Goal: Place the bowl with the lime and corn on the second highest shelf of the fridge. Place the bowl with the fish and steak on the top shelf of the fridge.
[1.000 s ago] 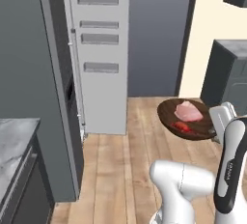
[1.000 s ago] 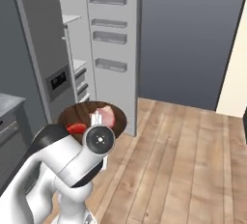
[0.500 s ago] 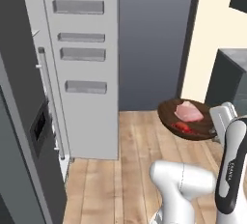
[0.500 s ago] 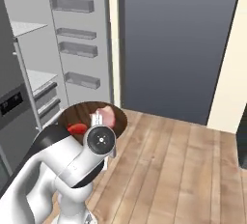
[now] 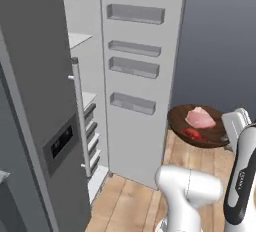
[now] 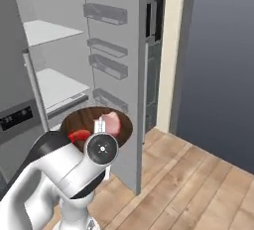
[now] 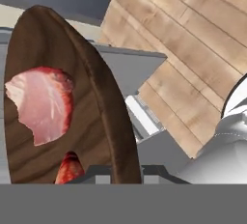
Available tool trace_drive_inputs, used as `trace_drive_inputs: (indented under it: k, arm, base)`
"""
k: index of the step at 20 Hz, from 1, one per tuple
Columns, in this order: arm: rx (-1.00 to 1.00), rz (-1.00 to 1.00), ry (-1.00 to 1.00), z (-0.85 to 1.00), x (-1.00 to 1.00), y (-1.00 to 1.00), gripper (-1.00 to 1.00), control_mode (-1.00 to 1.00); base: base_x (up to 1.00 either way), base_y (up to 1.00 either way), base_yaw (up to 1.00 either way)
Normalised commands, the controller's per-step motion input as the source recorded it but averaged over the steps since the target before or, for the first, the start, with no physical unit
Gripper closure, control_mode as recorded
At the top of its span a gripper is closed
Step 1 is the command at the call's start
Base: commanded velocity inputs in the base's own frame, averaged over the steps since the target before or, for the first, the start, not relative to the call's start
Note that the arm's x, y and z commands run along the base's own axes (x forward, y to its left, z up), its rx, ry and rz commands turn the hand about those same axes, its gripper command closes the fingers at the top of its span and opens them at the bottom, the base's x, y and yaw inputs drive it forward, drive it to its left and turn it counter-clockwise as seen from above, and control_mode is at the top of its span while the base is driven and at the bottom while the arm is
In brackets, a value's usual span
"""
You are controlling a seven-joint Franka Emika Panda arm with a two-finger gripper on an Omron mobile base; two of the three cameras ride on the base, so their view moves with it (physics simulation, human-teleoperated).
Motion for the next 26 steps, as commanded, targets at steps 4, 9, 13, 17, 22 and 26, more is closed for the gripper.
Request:
trace_drive_inputs:
  k: [4,9,13,17,22,26]
  arm:
    - [0.00,0.00,0.00,0.00,0.00,0.00,1.00,1.00]
    - [0.00,0.00,0.00,0.00,0.00,0.00,1.00,1.00]
    - [0.00,0.00,0.00,0.00,0.00,0.00,1.00,1.00]
    - [0.00,0.00,0.00,0.00,0.00,0.00,1.00,1.00]
    - [0.00,0.00,0.00,0.00,0.00,0.00,1.00,1.00]
    - [0.00,0.00,0.00,0.00,0.00,0.00,1.00,1.00]
  base:
    - [0.47,-0.36,0.85]
    - [0.21,-0.41,0.88]
    - [0.01,-0.54,0.86]
    - [0.03,-0.51,0.50]
    - [0.11,-0.58,0.11]
    - [0.40,-0.15,0.00]
